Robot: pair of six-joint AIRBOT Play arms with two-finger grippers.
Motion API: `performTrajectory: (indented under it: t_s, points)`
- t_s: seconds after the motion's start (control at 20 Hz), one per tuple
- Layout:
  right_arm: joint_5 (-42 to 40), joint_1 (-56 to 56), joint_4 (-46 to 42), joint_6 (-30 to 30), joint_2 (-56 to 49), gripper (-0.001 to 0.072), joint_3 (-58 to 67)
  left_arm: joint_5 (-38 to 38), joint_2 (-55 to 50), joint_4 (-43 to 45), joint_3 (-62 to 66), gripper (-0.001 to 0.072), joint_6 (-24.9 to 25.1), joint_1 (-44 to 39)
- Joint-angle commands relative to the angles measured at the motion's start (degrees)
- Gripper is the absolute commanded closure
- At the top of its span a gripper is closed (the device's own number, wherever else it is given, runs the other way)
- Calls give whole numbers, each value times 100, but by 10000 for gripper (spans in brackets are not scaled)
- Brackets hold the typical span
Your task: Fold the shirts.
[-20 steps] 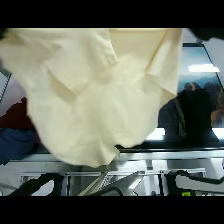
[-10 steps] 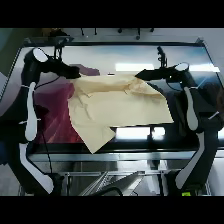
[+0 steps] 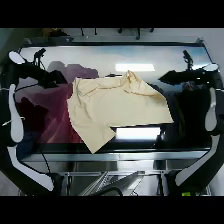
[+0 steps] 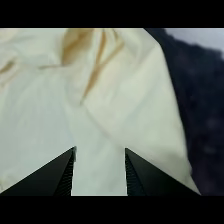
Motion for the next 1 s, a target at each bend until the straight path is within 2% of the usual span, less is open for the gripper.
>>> performTrajectory:
  t_s: [0.0,0.2,0.35,0.6,0.8,0.9,0.95]
  points:
    - [1344,-658,-1432,522,310,349,-299,-295,868,2,-1576,38,-199,278]
    - [1298,-1110,-1521,424,568,351,-1231,811,1906,-22,-4295,38,-85,48]
    - [1191,-1250,-1464,387,588,350,-1447,1735,2258,-17,-5558,38,-2,-365]
    - [1198,-1246,-772,197,649,350,-1447,2758,2264,-446,-6085,39,236,-778]
    - [1209,-1250,-732,131,706,351,-1447,2887,2264,-459,-6011,41,238,-691]
    - [1283,-1250,-767,133,734,351,-1453,2868,2264,-457,-5890,161,251,-586]
    - [1314,-1250,-778,138,780,352,-1513,2876,2264,-459,-5812,243,289,-522]
